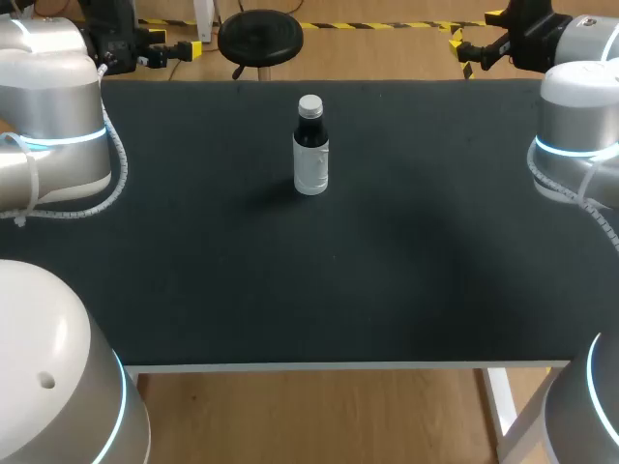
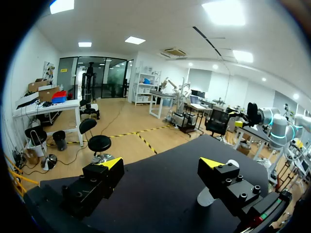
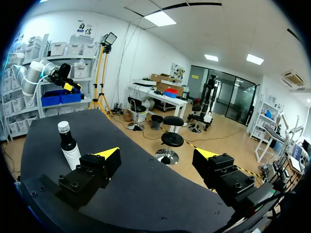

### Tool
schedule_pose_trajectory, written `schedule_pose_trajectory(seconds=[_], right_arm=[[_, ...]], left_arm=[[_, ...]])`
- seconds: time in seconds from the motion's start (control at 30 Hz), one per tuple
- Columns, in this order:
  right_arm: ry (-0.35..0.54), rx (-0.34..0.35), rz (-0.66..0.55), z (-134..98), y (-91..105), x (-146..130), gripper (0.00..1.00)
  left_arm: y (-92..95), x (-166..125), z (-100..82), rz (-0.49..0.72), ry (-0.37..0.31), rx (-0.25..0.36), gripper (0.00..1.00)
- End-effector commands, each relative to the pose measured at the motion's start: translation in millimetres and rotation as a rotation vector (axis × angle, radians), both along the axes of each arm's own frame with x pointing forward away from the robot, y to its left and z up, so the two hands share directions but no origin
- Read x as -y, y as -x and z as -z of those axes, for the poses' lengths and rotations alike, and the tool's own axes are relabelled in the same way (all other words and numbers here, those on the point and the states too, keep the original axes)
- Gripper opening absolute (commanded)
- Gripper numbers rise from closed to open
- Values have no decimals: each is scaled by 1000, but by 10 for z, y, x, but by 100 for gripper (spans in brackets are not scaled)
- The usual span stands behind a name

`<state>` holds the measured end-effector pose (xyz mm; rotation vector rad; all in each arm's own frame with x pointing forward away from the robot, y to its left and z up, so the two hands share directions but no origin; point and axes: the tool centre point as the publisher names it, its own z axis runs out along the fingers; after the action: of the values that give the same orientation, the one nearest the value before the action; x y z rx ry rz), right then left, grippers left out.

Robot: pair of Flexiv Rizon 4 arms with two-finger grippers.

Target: Unscrew the bottle cap

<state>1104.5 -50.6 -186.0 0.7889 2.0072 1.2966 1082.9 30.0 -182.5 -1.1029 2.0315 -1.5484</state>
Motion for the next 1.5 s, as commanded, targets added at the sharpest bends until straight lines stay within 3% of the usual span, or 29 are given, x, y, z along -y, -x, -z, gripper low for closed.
schedule_pose_trajectory(seconds=[0.03, 0.5, 0.8, 1.0, 1.3, 1.5], right_arm=[[1, -1, 0, -2, 1, 0, 100], [1, -1, 0, -2, 1, 0, 100], [1, -1, 0, -2, 1, 0, 100], [1, -1, 0, -2, 1, 0, 100], [1, -1, 0, -2, 1, 0, 100], [1, -1, 0, -2, 1, 0, 100]], left_arm=[[-5, 0, -2, 1, 1, -2, 100], [-5, 0, -2, 1, 1, -2, 100], [79, 215, 16, 218, 15, 99, 100], [203, 380, 86, 384, 72, 175, 100], [389, 531, 195, 572, 151, 248, 100], [484, 617, 265, 645, 143, 280, 100]])
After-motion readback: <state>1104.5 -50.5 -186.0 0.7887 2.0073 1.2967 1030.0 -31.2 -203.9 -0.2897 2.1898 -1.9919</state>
